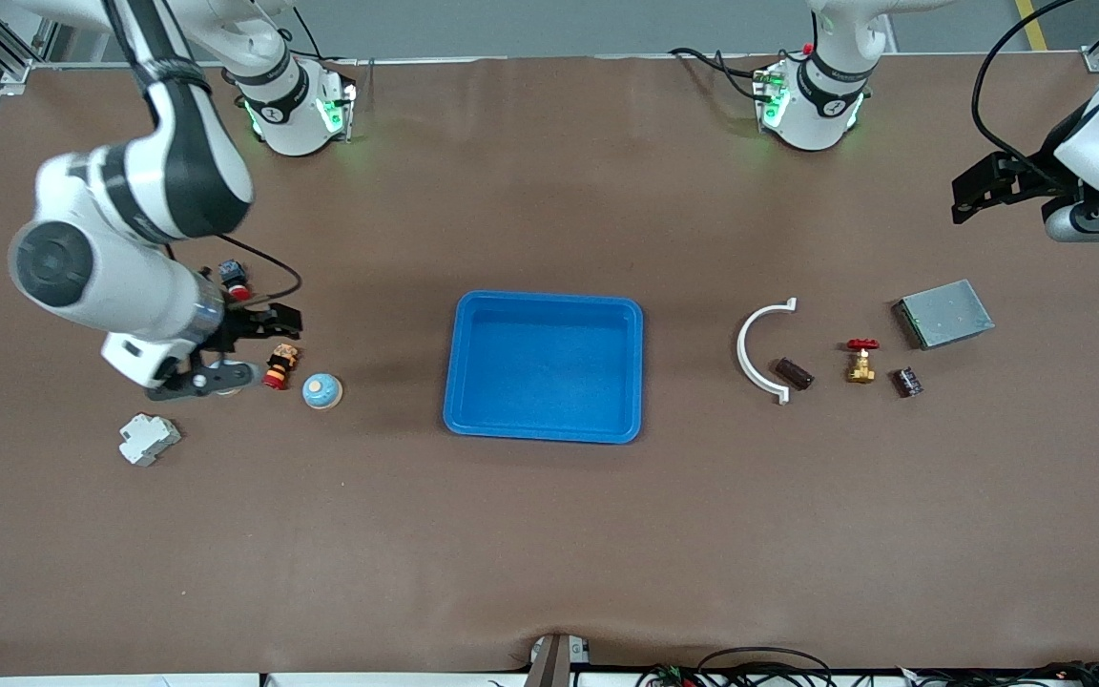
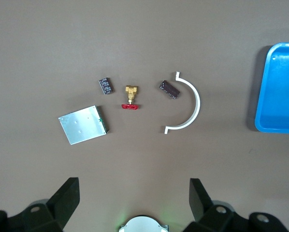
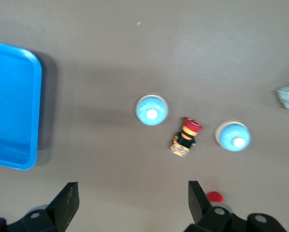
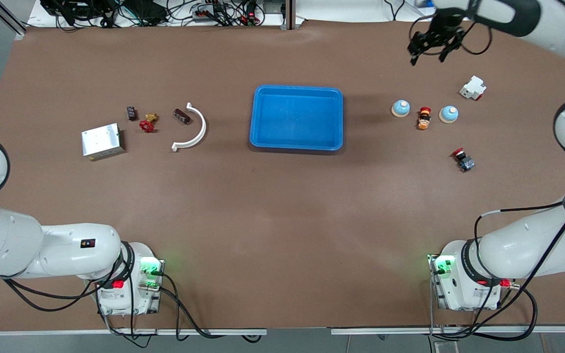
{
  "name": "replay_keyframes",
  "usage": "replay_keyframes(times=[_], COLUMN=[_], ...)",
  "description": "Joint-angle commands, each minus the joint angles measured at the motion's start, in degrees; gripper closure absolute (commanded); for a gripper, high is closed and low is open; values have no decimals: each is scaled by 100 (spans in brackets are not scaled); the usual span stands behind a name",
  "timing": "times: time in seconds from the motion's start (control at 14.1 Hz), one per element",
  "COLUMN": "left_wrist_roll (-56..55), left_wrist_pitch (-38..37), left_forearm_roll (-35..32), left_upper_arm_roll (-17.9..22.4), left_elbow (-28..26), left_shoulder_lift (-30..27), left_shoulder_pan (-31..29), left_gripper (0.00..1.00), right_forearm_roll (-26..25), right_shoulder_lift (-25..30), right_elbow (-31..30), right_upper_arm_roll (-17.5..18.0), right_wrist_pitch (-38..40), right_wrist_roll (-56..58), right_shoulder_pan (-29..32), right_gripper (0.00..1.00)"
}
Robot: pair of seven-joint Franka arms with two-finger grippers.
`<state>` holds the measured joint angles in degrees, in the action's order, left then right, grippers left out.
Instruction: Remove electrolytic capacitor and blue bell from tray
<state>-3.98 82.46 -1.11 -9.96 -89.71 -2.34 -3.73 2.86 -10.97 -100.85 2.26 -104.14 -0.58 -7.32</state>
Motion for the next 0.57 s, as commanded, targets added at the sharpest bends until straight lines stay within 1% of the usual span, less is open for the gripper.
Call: replay_keyframes(times=[0.0,0.28,0.5], left_wrist_roll=[46,46,37], left_wrist_pitch=[-107,-107,-107], left_forearm_roll=[-161,-161,-153], left_upper_arm_roll=[-23,-23,-32], left_elbow=[138,138,112], left_shoulder_lift=[67,67,58], left_shoulder_pan=[13,22,5], left_gripper=[0,0,0], right_forearm_roll=[92,66,-206], right_shoulder_lift=[454,779,956], right_elbow=[-49,57,389], right_upper_arm_roll=[161,161,117], right_wrist_pitch=[192,201,499], right_wrist_roll=[-74,-74,-74], right_shoulder_pan=[493,933,995], right_gripper=[0,0,0])
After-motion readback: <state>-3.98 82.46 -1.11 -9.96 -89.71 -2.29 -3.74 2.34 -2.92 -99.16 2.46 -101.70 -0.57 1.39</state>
